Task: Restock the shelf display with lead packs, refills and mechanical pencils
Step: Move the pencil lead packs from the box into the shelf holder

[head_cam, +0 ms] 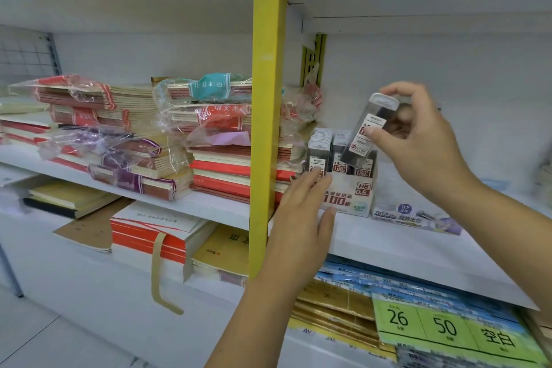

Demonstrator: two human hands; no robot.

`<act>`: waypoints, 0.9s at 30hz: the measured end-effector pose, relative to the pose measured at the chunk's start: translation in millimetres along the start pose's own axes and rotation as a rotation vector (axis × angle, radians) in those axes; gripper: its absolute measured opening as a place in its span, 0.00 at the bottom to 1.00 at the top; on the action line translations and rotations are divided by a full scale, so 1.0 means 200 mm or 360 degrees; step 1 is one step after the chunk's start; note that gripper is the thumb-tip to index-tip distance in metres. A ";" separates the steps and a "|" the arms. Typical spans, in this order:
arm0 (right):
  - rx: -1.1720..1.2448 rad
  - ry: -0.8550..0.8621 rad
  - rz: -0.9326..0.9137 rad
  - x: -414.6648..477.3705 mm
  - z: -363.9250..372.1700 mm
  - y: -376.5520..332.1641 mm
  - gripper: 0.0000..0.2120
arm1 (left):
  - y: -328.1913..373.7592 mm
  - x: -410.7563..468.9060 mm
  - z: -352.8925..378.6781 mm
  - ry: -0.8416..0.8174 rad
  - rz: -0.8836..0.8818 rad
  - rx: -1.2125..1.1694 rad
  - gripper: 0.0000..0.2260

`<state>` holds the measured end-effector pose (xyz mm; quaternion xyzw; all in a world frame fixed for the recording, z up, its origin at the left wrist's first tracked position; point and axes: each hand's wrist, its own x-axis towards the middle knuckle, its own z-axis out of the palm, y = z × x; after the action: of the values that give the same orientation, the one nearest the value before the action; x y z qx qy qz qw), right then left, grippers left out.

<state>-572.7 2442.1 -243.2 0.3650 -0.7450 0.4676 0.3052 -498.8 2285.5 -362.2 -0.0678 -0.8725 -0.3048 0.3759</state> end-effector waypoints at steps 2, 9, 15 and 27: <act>-0.0145 -0.0071 -0.0021 0.03 0.04 0.02 0.23 | -0.02 0.00 0.03 -0.0064 0.0065 0.0123 0.25; -0.0660 -0.0328 -0.0065 0.03 0.13 0.12 0.19 | -0.06 -0.01 0.07 -0.0072 0.0135 0.0286 0.25; -0.1099 -0.0194 -0.0231 0.03 0.15 0.20 0.18 | -0.08 -0.01 0.08 -0.0060 0.0155 0.0285 0.25; -0.0651 -0.0103 -0.0174 -0.22 0.03 0.07 0.16 | -0.01 -0.17 0.03 0.0118 0.0244 0.0161 0.18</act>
<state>-560.7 2451.7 -287.2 0.3501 -0.8128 0.2773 0.3739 -478.4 2291.1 -389.8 -0.1040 -0.8645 -0.2330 0.4331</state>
